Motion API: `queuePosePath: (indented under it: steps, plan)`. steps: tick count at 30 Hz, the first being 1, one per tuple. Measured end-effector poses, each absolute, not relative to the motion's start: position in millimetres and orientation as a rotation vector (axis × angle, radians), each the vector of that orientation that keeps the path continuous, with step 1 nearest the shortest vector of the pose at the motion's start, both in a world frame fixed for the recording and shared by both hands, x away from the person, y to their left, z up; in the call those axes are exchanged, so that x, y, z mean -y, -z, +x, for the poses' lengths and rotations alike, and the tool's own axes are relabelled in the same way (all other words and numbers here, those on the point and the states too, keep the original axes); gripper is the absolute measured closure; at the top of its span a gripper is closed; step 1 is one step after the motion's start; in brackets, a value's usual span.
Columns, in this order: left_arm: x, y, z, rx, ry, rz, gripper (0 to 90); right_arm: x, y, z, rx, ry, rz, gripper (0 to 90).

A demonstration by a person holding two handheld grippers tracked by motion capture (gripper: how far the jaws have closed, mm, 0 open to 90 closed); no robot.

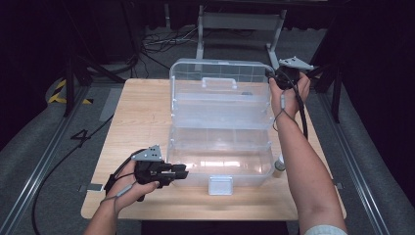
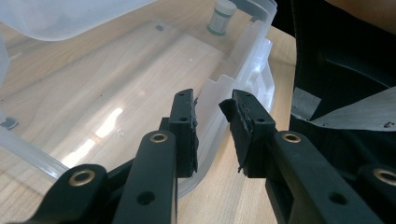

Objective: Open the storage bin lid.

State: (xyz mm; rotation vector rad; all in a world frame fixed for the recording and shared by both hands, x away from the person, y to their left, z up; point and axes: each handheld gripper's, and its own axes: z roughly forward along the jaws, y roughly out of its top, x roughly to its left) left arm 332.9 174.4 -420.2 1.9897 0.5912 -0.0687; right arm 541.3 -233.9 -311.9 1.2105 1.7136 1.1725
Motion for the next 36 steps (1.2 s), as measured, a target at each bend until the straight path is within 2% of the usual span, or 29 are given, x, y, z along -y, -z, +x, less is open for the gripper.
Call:
queuePosePath:
  steps: [36]
  plan:
    - [-173,423,332,-0.578,0.063,1.976,72.1,238,336,577,-1.789,-1.187,1.21,81.7]
